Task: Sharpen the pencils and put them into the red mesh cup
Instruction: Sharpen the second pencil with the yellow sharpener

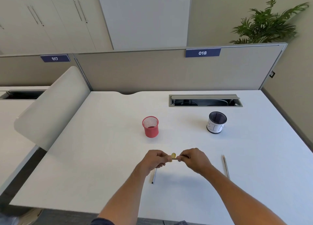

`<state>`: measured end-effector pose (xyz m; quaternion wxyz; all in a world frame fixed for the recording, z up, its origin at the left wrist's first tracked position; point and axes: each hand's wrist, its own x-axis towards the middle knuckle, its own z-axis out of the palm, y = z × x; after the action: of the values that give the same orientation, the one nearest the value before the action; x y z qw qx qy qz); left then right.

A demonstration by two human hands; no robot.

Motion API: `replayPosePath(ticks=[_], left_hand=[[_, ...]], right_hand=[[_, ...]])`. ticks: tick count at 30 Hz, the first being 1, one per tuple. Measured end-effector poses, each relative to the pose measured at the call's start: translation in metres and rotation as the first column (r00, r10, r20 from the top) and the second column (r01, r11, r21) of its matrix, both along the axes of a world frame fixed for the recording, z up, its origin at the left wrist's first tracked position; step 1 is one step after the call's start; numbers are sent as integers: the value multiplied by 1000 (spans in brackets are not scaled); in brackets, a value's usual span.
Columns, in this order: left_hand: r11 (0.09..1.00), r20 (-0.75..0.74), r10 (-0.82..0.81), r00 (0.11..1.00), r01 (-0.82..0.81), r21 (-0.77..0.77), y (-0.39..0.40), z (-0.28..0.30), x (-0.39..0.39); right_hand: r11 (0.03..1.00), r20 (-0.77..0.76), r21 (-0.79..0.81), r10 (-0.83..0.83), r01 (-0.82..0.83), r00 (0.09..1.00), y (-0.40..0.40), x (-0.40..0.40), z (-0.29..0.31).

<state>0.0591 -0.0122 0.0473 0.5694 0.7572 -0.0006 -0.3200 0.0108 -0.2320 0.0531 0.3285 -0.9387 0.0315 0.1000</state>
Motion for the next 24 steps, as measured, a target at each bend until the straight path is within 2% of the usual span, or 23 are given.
replayPosePath(ticks=[3, 6, 11, 13, 15, 18, 20, 24], left_hand=[[999, 55, -48, 997, 46, 26, 3, 0, 0], [998, 82, -48, 995, 45, 36, 4, 1, -1], [999, -1, -14, 1000, 14, 53, 4, 9, 4], [999, -69, -11, 998, 14, 52, 5, 11, 4], [1000, -120, 2, 993, 1, 24, 3, 12, 3], [999, -102, 24, 994, -28, -41, 1, 11, 3], [999, -34, 17, 999, -18, -30, 1, 11, 3], [1000, 32, -13, 999, 13, -3, 3, 8, 2]], right_hand=[[961, -198, 274, 32, 24, 980, -5, 4, 0], [946, -237, 324, 112, -30, 965, -8, 4, 4], [971, -82, 210, 135, -116, 987, -5, 3, 8], [991, 66, 19, 130, -131, 989, -4, 0, 7], [975, 258, -176, 181, -138, 949, -1, -2, 5], [971, 386, -208, 192, -118, 902, 1, -6, 3], [983, 346, -162, 138, -86, 928, 1, -6, 4], [1000, 18, 22, 9, -9, 1000, 2, -1, 6]])
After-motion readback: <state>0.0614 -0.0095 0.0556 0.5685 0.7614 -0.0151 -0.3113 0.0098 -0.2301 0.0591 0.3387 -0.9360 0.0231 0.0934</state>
